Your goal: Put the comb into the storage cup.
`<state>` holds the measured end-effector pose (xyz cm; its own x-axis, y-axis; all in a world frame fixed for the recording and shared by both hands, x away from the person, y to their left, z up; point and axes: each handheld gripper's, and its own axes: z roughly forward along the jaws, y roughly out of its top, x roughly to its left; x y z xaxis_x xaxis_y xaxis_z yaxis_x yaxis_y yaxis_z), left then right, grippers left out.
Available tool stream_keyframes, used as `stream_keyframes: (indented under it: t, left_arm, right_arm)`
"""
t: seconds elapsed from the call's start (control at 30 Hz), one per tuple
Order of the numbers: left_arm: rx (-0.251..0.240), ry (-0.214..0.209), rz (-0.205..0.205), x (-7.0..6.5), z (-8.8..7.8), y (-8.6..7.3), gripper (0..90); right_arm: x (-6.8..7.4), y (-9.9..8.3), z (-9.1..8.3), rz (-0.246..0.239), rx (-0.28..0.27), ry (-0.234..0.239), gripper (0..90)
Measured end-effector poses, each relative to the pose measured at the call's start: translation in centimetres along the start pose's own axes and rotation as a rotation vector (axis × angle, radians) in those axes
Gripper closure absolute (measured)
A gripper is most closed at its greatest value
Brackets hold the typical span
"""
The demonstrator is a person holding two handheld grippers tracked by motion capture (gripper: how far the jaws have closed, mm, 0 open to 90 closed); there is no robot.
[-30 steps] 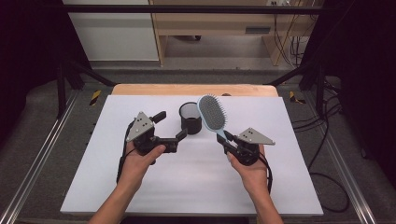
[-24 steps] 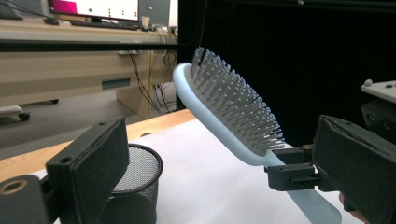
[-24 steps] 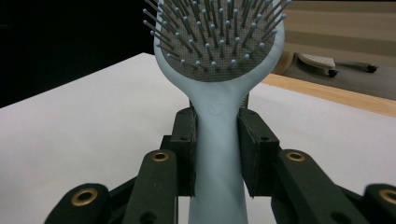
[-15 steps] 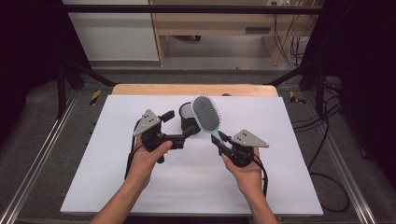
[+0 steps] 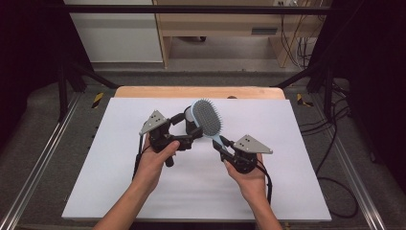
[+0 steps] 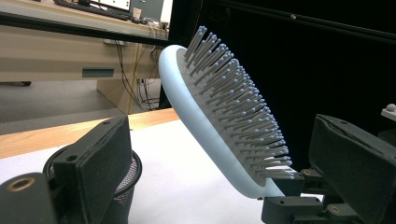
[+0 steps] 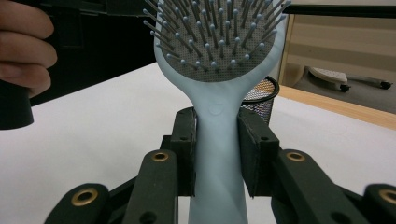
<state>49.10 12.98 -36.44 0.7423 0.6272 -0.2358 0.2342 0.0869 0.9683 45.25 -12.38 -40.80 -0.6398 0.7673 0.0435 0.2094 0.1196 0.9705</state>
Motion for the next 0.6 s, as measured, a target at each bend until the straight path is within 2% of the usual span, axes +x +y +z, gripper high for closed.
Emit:
stream_keyframes:
  t: [0.47, 0.6]
  left_arm:
    - [-0.010, -0.005, -0.041, -0.15, 0.38, -0.19, 7.6]
    - [-0.014, -0.015, -0.071, -0.09, 0.58, -0.24, 10.0]
  right_arm:
    - [0.64, 0.07, 0.10, -0.005, -0.009, 0.027, 69.4]
    - [0.69, 0.07, 0.12, -0.009, -0.014, 0.033, 69.4]
